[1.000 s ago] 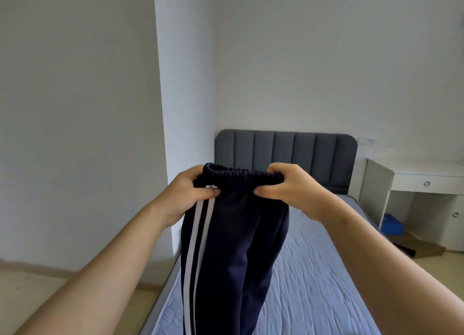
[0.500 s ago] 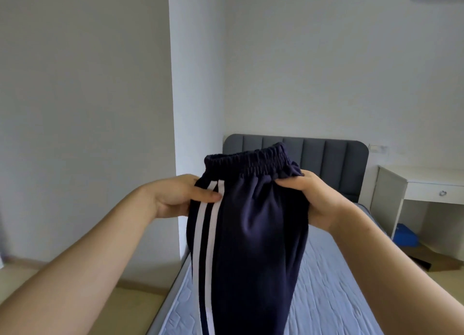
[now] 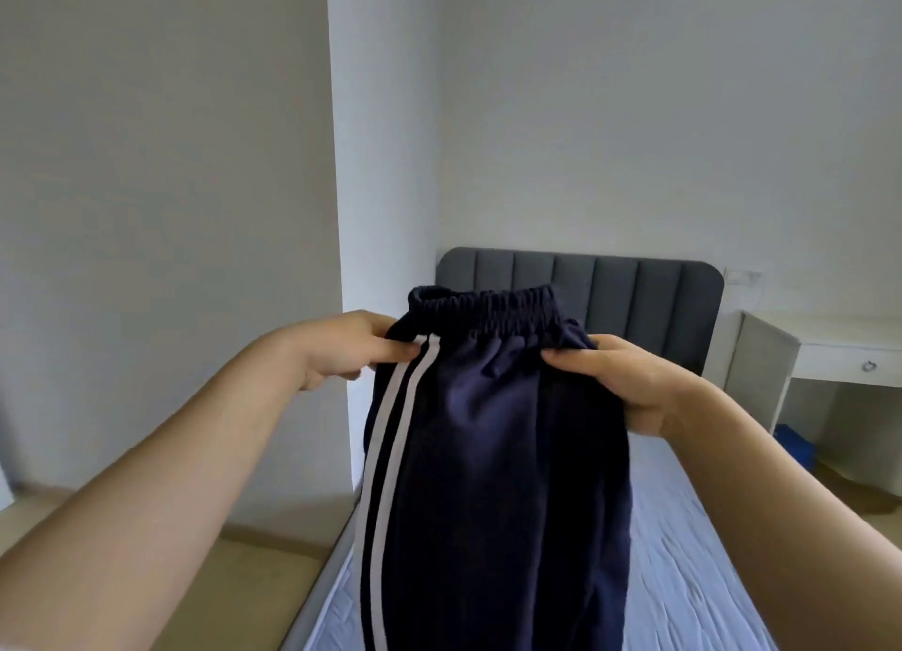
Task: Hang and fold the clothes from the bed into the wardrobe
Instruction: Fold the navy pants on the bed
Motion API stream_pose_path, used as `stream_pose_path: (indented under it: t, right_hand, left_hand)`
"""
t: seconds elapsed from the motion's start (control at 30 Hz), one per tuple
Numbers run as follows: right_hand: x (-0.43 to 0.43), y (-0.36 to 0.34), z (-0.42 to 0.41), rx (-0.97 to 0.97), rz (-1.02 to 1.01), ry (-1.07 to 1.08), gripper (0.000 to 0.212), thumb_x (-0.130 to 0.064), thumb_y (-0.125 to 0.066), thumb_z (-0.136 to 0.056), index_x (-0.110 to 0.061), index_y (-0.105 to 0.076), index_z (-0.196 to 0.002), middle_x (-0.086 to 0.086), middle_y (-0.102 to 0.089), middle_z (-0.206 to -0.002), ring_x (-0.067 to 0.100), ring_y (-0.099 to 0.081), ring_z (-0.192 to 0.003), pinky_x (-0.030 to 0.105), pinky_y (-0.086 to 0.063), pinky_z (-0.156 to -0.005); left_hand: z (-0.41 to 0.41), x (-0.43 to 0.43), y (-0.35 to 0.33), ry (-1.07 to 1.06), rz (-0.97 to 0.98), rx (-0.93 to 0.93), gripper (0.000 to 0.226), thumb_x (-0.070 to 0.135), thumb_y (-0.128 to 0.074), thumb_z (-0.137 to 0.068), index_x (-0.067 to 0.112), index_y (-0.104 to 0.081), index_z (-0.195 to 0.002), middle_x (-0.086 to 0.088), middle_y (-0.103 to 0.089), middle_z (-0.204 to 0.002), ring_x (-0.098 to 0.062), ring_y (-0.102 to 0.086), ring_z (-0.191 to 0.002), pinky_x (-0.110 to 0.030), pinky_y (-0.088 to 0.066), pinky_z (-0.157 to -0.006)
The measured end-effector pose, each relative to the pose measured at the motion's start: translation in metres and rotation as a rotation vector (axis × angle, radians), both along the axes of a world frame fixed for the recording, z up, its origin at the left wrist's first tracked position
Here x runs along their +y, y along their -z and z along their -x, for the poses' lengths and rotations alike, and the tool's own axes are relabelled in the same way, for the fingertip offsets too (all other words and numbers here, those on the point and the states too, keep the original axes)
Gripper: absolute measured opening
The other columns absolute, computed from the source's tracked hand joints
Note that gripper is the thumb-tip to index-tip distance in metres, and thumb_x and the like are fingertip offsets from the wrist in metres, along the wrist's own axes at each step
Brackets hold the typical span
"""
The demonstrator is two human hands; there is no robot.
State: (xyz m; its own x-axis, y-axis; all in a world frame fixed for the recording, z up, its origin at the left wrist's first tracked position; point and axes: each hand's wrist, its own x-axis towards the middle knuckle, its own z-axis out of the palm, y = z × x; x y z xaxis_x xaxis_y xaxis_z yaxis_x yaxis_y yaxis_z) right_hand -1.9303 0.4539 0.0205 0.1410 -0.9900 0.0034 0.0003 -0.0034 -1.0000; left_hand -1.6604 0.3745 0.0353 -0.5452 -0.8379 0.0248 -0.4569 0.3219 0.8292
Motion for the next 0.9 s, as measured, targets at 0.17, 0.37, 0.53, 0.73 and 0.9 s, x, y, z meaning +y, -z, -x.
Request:
stream_pose_path:
  t: [0.17, 0.37, 0.53, 0.73, 0.9]
  right_hand:
    - [-0.048, 0.024, -0.001, 0.561, -0.021, 0.392, 0.014, -0.024, -0.058, -0.091, -0.014, -0.066, -0.084, -0.001, -0.063, -0.077, 0.014, -0.058, -0.071, 0.017, -0.044, -0.062]
    - [-0.085, -0.042, -0.004, 0.611, 0.233, 0.655, 0.017, -0.023, -0.038, -0.095, -0.019, -0.055, -0.099, 0.009, -0.055, -0.093, 0.027, -0.054, -0.071, 0.027, -0.045, -0.050]
    - [-0.076, -0.121, -0.026, -0.066, 0.295, 0.567, 0.017, -0.021, -0.027, -0.099, -0.025, -0.040, -0.110, -0.003, -0.050, -0.089, 0.019, -0.062, -0.056, 0.029, -0.055, -0.049]
    - [-0.059, -0.152, -0.036, -0.074, 0.557, 0.672, 0.012, -0.023, -0.042, -0.092, -0.020, -0.036, -0.081, -0.003, -0.041, -0.075, 0.009, -0.039, -0.057, 0.021, -0.033, -0.046]
    - [-0.051, -0.130, -0.038, 0.023, 0.464, 0.490, 0.028, -0.019, -0.059, -0.079, -0.024, -0.044, -0.102, -0.008, -0.052, -0.087, 0.008, -0.049, -0.071, 0.026, -0.034, -0.058]
  left_hand:
    - [0.036, -0.040, 0.031, -0.263, 0.021, -0.172, 0.014, 0.023, -0.047, -0.096, 0.024, -0.056, -0.107, 0.003, -0.047, -0.083, -0.010, -0.051, -0.053, -0.019, -0.038, -0.044]
    - [0.061, -0.063, -0.029, -0.284, 0.011, 0.399, 0.009, 0.026, -0.046, -0.097, 0.026, -0.043, -0.106, 0.000, -0.048, -0.117, -0.020, -0.067, -0.072, -0.028, -0.056, -0.055]
    - [0.056, -0.058, -0.096, -0.226, 0.284, 0.634, 0.010, 0.026, -0.052, -0.094, 0.033, -0.045, -0.092, 0.007, -0.058, -0.098, -0.013, -0.068, -0.077, -0.025, -0.054, -0.071]
    - [0.036, -0.042, -0.135, -0.301, 0.478, 0.740, 0.016, 0.018, -0.066, -0.085, 0.022, -0.050, -0.085, 0.004, -0.058, -0.079, -0.001, -0.061, -0.050, -0.016, -0.052, -0.055]
    - [0.019, -0.034, -0.121, -0.353, 0.387, 0.444, 0.021, 0.022, -0.075, -0.076, 0.026, -0.056, -0.082, 0.009, -0.050, -0.067, 0.001, -0.046, -0.041, -0.017, -0.051, -0.050]
